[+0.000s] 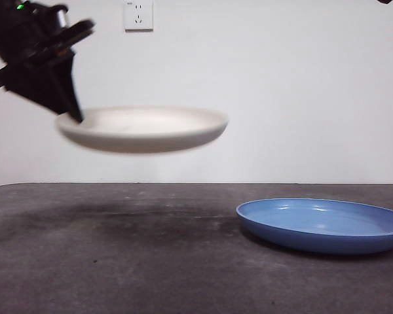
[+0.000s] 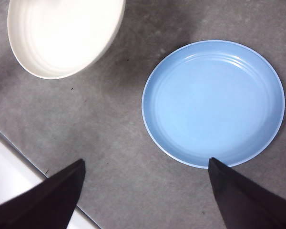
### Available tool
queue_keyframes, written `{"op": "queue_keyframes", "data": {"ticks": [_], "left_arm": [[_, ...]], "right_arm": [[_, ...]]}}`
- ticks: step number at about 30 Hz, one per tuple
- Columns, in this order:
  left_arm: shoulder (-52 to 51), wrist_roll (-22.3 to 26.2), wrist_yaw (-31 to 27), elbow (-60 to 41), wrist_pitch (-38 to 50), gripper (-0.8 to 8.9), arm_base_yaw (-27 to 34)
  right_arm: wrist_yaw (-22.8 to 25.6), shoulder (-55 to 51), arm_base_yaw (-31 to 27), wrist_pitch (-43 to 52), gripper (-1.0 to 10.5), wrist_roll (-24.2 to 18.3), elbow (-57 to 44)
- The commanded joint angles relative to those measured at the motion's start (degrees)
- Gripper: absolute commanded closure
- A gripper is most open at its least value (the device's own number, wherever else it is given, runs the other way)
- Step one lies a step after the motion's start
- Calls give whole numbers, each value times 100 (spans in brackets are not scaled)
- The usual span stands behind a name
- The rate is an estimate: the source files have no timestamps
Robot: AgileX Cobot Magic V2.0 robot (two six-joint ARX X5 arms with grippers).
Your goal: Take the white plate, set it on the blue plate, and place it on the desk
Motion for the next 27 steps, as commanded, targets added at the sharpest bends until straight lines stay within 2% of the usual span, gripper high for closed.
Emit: {"op": "queue_keyframes", "data": {"ticks": [1, 10, 20, 27], "left_arm": [[81, -256, 57, 284, 146, 798, -275], [820, -577, 55, 1034, 446, 798, -1141], [2337, -702, 57, 2400, 369, 798, -1808], [3414, -723, 50, 3303, 92, 798, -2114]], "right_arm": [[9, 20, 20, 44, 528, 203, 111], [361, -153, 20, 44, 527, 315, 208], [787, -614, 17, -168, 526, 560, 769], [1106, -839, 20, -566, 526, 577, 1154]]}}
